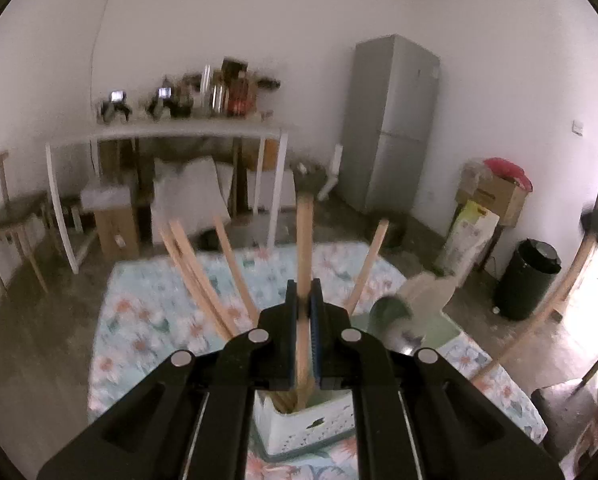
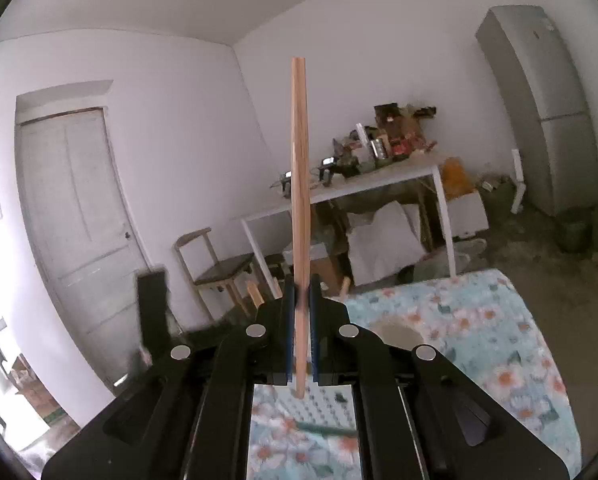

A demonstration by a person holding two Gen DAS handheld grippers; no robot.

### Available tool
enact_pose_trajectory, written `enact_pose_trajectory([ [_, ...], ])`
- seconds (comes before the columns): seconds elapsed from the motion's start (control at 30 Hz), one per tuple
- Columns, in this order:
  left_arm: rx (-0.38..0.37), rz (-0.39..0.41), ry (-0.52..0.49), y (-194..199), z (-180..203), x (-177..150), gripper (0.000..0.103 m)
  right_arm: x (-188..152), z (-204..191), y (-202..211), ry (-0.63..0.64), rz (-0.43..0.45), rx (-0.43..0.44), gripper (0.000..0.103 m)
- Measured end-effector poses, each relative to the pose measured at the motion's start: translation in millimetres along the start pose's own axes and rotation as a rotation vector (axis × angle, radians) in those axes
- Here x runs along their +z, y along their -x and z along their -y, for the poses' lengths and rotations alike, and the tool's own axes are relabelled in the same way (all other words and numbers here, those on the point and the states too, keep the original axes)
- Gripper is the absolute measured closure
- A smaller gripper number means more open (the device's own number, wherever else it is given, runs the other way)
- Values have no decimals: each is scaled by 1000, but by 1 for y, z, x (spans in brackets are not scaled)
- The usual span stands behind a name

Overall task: Organize utensils
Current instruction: 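Raise both held chopsticks upright above the mint caddy, then lower both chopsticks into the caddy and open both tools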

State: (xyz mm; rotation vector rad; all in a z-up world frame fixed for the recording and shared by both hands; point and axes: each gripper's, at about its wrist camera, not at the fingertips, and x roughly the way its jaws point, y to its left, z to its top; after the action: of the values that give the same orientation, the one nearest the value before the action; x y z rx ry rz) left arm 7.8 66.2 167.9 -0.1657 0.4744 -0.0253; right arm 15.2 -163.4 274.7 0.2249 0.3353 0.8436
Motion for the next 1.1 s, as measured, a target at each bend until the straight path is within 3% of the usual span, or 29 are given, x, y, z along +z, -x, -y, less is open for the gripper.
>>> enact_pose_trajectory([
  [0.07,-14,-33,19,-10,-7,-7,93,6,-1,-12,6,8,5,98],
  [0.13,-9,4,45,-3,-12,-11,72,11,-3,-30,15,11,1,98],
  [0.17,-12,66,70,12,-16,-10,62,12,-3,-35,17,6,2,98],
  [0.2,-7,137,85,31,-19,-8,43,13,-5,-45,28,-3,3,98],
  [0.23,11,208,91,54,-21,-6,38,12,-7,-54,39,-6,-2,98],
  [0.33,49,323,86,100,-24,2,38,6,-12,-76,80,-28,-7,98],
  [0.43,58,384,114,134,-29,0,35,-10,-15,-102,128,-72,-44,98],
  [0.6,87,376,138,148,-36,-17,33,-54,-10,-142,130,-275,-38,98],
  [0.7,110,337,145,141,-39,-27,32,-69,-10,-150,153,-352,-40,97],
  [0.77,89,300,165,131,-44,-32,31,-74,-12,-149,165,-377,-29,89],
  [0.83,62,289,146,123,-44,-40,26,-73,-16,-138,177,-369,-24,59],
  [0.93,15,273,34,106,-34,-58,17,-60,-16,-102,151,-307,-1,50],
  [1.0,-87,193,-1,84,-34,-69,11,-51,-10,-73,133,-261,22,39],
  [1.1,-144,97,13,51,-35,-82,6,-47,12,-29,163,-178,-96,23],
])
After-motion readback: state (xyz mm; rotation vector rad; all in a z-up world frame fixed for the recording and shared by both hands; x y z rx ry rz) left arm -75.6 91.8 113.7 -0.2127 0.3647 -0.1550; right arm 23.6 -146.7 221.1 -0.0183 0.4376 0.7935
